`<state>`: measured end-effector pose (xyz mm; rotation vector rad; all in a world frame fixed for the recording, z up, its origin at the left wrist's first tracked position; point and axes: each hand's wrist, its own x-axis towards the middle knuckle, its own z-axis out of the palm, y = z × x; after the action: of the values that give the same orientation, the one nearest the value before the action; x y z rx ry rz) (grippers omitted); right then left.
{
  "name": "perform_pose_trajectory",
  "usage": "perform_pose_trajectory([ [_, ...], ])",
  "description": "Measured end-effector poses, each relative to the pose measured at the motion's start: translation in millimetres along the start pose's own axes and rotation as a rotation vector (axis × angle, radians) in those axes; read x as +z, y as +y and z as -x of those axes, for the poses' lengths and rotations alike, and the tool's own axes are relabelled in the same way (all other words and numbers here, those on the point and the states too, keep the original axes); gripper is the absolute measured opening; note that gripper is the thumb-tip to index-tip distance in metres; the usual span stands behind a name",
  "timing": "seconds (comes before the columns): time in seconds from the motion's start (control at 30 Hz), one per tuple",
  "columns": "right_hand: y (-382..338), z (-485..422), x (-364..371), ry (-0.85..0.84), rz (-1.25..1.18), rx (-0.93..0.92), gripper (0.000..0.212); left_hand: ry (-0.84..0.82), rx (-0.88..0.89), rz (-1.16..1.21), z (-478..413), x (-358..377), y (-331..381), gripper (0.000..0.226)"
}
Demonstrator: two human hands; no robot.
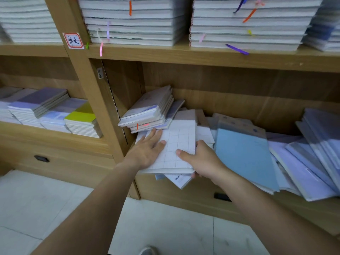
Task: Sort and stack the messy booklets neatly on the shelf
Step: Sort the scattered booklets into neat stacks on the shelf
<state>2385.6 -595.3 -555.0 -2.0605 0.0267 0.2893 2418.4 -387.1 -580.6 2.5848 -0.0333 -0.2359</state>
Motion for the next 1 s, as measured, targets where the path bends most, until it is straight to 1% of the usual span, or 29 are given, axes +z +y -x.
perform_pose_trajectory([
  [0.1, -3.3, 2.1, -6.8, 0.04, -0.063, -0.065, 0.031, -0.015, -0.014, -0.028, 0.3, -2.3, 0.1, 0.063],
  [0.2, -5.8, 6.9, -24.8, 0.087, -0.107, -0.127, 0.031, -0.004, -0.019, -0.047, -1.0, -4.2, -0.4, 0.064],
  [0.33, 0.0, 20.0, -54.9, 0.076, -0.179, -0.135, 0.028, -0.009, -0.036, -0.048, -5.5, -1.2, -7.3, 0.069],
  [0.47, 7.0, 33.8, -72.2, 0.081, -0.262, -0.168, 0.026, -0.032, -0.03, -0.084, -3.5, 6.1, 0.2, 0.071],
  [0.57, 13.1, 38.8, -75.7, 0.08, -0.257, -0.176, 0.028, -0.096, -0.024, -0.196, 1.2, 15.4, 6.7, 0.062],
  [0.6, 15.5, 39.4, -77.3, 0.077, -0.255, -0.181, 0.028, -0.105, -0.024, -0.189, 1.9, 18.2, 6.0, 0.062],
  [0.7, 21.4, 38.2, -83.9, 0.081, -0.265, -0.182, 0.027, -0.062, -0.013, -0.115, 5.6, 19.0, 5.9, 0.069],
  [0.8, 28.1, 38.1, -92.1, 0.096, -0.263, -0.186, 0.024, -0.078, 0.053, -0.133, 10.3, 17.4, 5.7, 0.065],
  [0.93, 38.7, 43.2, -104.1, 0.13, -0.245, -0.186, 0.023, -0.087, -0.039, -0.137, 11.7, 14.3, 4.5, 0.07],
  [1.0, 43.0, 49.1, -108.8, 0.134, -0.25, -0.191, 0.023, -0.036, -0.032, -0.166, 12.9, 16.1, 8.0, 0.068],
])
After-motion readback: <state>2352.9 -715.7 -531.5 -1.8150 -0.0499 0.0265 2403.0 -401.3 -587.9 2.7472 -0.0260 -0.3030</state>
